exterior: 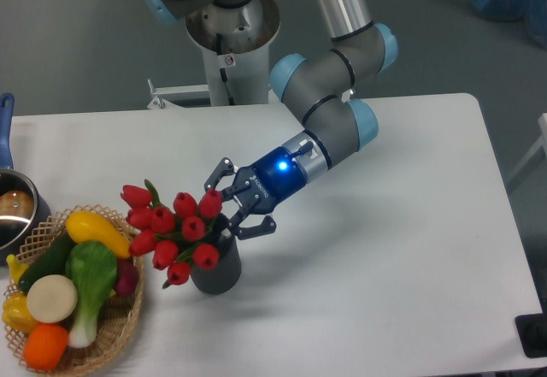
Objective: Insert the flowers into the vase
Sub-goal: 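Open the gripper to release the tulips in the vase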
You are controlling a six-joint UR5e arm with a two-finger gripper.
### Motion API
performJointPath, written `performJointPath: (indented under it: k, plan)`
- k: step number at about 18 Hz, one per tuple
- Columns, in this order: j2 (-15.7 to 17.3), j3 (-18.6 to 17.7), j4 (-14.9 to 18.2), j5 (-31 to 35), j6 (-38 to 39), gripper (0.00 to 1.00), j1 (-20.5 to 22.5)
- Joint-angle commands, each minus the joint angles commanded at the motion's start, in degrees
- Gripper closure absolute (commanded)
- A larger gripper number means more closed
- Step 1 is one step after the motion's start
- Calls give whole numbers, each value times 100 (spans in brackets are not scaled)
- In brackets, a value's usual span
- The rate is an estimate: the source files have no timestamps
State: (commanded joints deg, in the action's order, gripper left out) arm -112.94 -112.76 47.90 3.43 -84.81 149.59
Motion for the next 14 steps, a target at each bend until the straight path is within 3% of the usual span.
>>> performJointPath:
  k: [1, 4, 8, 14]
  plan:
    - [9, 0, 0, 0, 0, 42, 9]
    - [35, 79, 9, 44, -9, 0, 26]
    - [158, 88, 9, 518, 0, 0, 158]
    - [281, 176, 9, 571, -9, 0, 228]
